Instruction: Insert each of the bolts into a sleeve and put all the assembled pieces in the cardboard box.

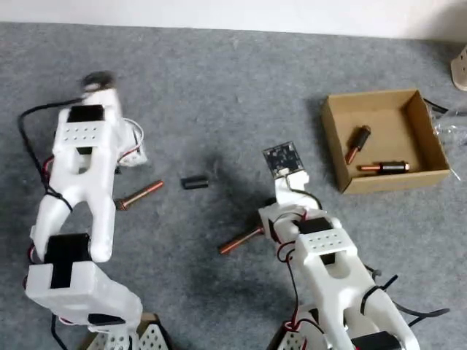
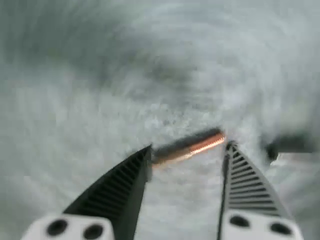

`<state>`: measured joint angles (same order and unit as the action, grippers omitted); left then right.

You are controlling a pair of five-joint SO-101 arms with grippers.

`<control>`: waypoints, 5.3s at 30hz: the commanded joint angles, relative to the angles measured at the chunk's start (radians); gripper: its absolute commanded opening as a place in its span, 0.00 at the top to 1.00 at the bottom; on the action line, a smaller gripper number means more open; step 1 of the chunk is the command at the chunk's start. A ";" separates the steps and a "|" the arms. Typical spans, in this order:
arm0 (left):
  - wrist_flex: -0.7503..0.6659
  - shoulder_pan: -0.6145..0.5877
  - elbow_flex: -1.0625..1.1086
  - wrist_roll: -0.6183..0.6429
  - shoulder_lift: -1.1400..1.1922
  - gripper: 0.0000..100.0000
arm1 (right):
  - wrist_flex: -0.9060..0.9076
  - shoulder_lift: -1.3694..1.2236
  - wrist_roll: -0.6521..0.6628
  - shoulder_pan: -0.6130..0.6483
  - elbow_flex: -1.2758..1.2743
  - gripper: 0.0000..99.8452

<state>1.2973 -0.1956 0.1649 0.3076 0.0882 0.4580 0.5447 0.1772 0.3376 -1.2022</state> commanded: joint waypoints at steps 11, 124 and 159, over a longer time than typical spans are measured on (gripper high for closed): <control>0.008 -0.015 0.137 0.718 -0.015 0.78 | -0.030 -0.001 0.015 -0.013 0.005 1.00; -0.779 0.455 1.376 0.321 -1.906 0.99 | 0.174 1.290 0.015 0.450 -0.524 1.00; -0.778 0.414 1.336 0.503 -1.910 0.99 | 0.041 1.294 0.132 0.444 -0.561 1.00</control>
<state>0.5409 0.1511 1.5627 0.8017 -1.8006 0.5455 1.8197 0.2938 0.7810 -1.6747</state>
